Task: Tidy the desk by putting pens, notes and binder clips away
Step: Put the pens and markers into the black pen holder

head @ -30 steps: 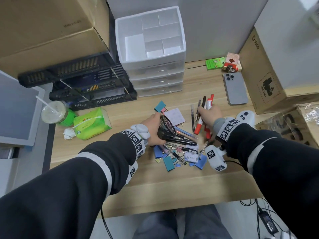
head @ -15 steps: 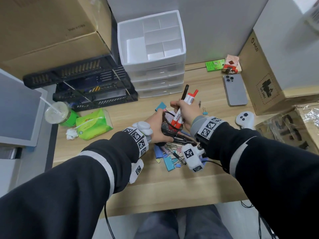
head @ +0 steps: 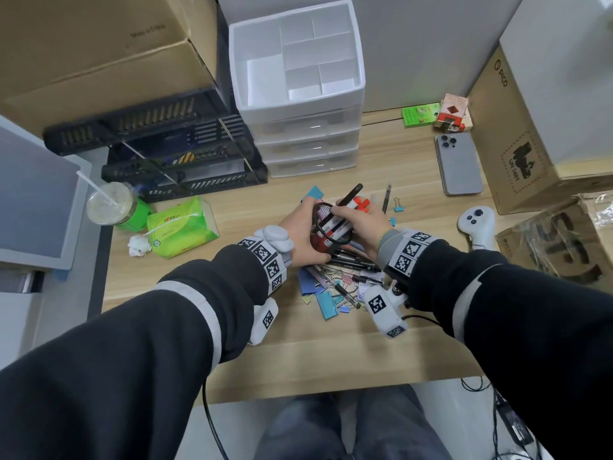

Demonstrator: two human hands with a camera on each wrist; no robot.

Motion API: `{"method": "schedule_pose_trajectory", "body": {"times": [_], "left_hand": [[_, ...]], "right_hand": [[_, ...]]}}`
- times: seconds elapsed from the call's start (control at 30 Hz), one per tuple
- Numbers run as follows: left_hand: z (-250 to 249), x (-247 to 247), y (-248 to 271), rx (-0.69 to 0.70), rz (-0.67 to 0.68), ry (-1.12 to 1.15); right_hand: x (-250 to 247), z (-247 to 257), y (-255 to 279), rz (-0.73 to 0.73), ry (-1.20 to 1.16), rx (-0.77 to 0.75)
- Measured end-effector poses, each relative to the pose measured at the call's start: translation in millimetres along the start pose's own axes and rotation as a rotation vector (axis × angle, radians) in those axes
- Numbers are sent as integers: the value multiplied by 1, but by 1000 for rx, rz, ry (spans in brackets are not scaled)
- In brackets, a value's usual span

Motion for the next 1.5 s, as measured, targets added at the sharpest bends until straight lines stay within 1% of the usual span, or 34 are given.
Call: {"method": "schedule_pose_trajectory", "body": {"times": [0.07, 0.13, 0.17, 0.23, 0.27, 0.3, 0.33, 0.37, 0.4, 0.5, 0.53, 0.6, 0.73, 0.8, 0.97, 1.13, 1.3, 1.43, 1.5], "left_hand": [[3, 0, 2, 6, 2, 6], [4, 0, 3, 9, 9, -1], [5, 0, 3, 9, 8, -6], [8, -3, 5, -5, -8, 5], [11, -4, 5, -19, -20, 21], [14, -6, 7, -33, -34, 37], [17, -9, 8, -43, -49, 50], [20, -11, 9, -51, -61, 59], [23, -12, 11, -56, -68, 64], [32, -16, 17, -80, -67, 68], [36, -17, 19, -91, -67, 65], [43, -19, 23, -108, -69, 57], [50, -20, 28, -125, -71, 47], [55, -20, 30, -135, -79, 35], [61, -19, 35, -145, -79, 30], [63, -21, 38, -150, -80, 23], [63, -22, 38, -147, -84, 10], [62, -20, 40, -146, -81, -6], [62, -19, 40, -146, -81, 0]], "right_hand": [[4, 0, 1, 56, -20, 33], [3, -1, 1, 79, -58, 90], [-1, -1, -2, 56, -71, 106], [-18, -1, -10, -77, -46, 95], [-29, 0, -14, -152, 32, 63], [-39, 2, -17, -213, 191, 6], [-47, 5, -20, -239, 407, -64], [-50, 6, -20, -218, 644, -136], [-49, 3, -20, -149, 865, -189], [-26, -23, -8, 225, 1428, -277], [-20, -33, -3, 322, 1549, -306], [-11, -45, 0, 400, 1674, -346], [-4, -62, -5, 394, 1833, -377], [0, -68, -8, 394, 1870, -367], [4, -72, -17, 366, 1900, -312], [7, -77, -23, 370, 1967, -226], [8, -72, -23, 370, 1963, -265], [10, -74, -27, 378, 1968, -259], [11, -75, -29, 380, 1986, -232]]}}
Point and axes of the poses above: each hand's wrist, its own y-axis away from the middle knuckle, its own x-axis out of the palm, z = x × y, the point moved 7 cm from there along -y, towards the middle knuckle, and after that the axes turned 3 degrees about -x, right-handed, at the moved point
